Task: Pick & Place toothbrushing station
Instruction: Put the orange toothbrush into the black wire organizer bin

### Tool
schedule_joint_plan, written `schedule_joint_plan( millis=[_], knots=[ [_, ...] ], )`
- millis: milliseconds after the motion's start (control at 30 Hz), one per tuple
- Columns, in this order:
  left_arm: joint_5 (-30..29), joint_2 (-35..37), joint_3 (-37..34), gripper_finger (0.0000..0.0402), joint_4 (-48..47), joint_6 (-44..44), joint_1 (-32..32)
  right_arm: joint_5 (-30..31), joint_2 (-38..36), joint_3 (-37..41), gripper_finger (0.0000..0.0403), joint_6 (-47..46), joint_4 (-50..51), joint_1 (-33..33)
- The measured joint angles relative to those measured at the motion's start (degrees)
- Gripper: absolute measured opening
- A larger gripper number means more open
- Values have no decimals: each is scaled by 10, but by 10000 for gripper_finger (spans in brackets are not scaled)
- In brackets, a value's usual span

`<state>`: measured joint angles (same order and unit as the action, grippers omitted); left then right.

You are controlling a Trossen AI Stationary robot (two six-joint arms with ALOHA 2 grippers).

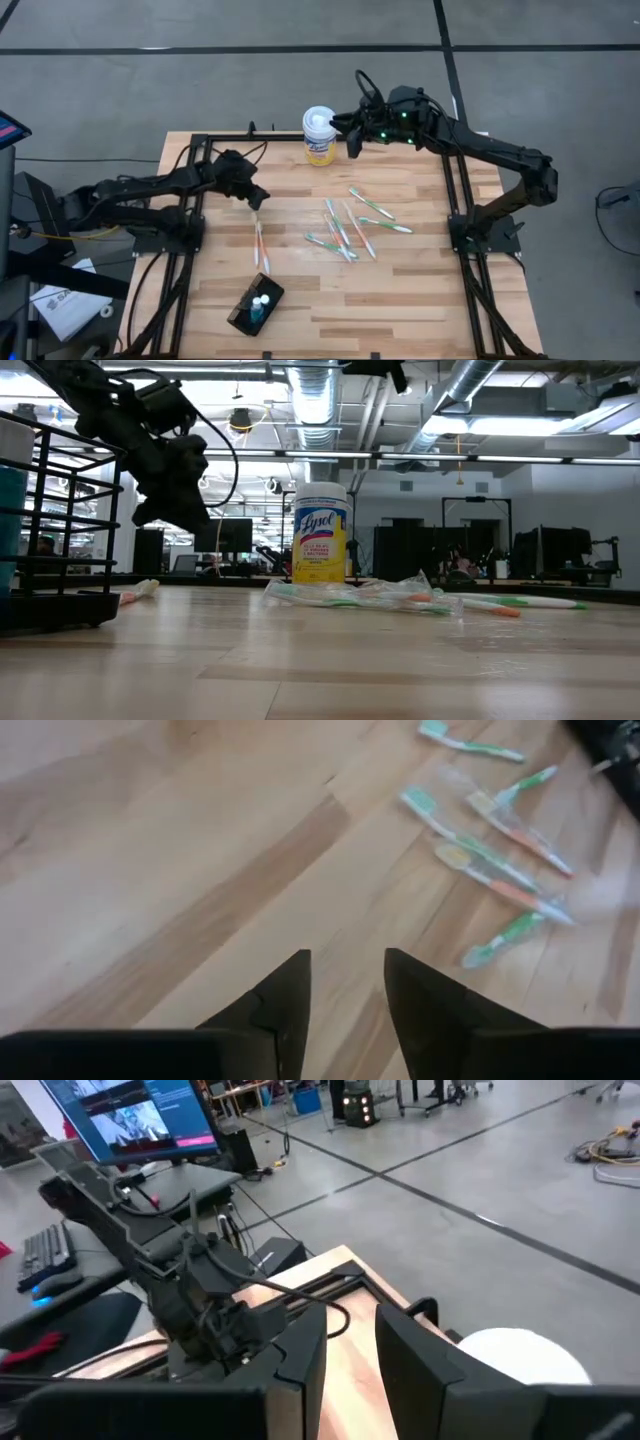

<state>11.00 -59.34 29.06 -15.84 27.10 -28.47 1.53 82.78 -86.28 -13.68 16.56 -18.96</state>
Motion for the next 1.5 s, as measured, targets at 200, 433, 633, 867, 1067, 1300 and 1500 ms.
schedule_joint_plan(
  millis=[200,433,633,867,1067,1300,1500],
  knots=[
    [0,-28,1,133,-47,67,-2,-38,0,0,82,34,0,-17],
    [14,-75,0,133,-63,138,16,-78,0,0,82,74,-12,-41],
    [15,-94,0,133,-65,168,27,-148,0,0,82,77,-35,-78],
    [13,-94,0,155,-64,150,10,-184,0,0,82,77,-35,-100],
    [-14,-94,0,187,-73,123,0,-197,0,0,82,77,-35,-102],
    [-40,-94,1,196,-179,92,-5,-197,0,0,82,77,-35,-101],
    [-27,-94,1,180,-158,110,-3,-203,0,0,82,77,-35,-101]
  ],
)
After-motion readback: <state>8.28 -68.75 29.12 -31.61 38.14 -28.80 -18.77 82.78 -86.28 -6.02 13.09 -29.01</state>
